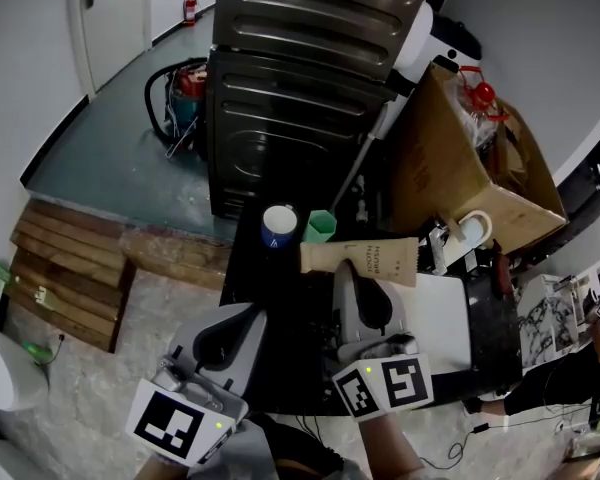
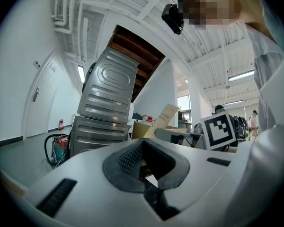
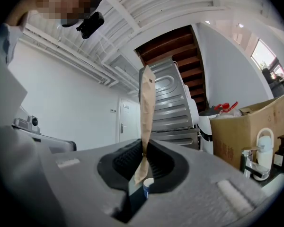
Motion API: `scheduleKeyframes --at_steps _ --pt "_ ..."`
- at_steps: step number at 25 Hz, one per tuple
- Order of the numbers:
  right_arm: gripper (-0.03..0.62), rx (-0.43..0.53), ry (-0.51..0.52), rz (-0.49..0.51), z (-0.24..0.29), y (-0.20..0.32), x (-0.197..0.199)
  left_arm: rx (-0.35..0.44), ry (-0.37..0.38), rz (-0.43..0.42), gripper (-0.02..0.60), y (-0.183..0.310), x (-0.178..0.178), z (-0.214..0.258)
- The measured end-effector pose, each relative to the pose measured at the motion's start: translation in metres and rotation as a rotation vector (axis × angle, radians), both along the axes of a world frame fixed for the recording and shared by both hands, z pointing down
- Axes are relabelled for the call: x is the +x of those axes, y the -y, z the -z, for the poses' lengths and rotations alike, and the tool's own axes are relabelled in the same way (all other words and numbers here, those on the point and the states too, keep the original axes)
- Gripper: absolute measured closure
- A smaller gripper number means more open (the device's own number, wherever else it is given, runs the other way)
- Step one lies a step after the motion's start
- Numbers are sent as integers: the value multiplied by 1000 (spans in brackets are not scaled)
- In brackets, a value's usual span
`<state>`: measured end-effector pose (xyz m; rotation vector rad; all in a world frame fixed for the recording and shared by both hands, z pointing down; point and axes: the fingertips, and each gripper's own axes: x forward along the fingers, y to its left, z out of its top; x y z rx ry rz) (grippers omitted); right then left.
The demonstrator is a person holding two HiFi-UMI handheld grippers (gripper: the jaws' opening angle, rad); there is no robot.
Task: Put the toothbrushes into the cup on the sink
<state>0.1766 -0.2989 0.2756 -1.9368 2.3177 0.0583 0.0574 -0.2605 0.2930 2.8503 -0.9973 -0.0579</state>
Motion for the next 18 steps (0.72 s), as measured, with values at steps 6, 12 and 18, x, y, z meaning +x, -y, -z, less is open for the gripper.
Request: scheduleKeyframes --at_steps 6,12,18 --pt "568 8 -36 -1 -2 29 5 -40 -9 27 578 3 -6 -2" --pt "568 10 -73 7 -7 59 8 -54 1 58 578 6 -13 -7" --pt "568 -8 -73 7 -16 82 15 -68 14 85 578 7 -18 -12"
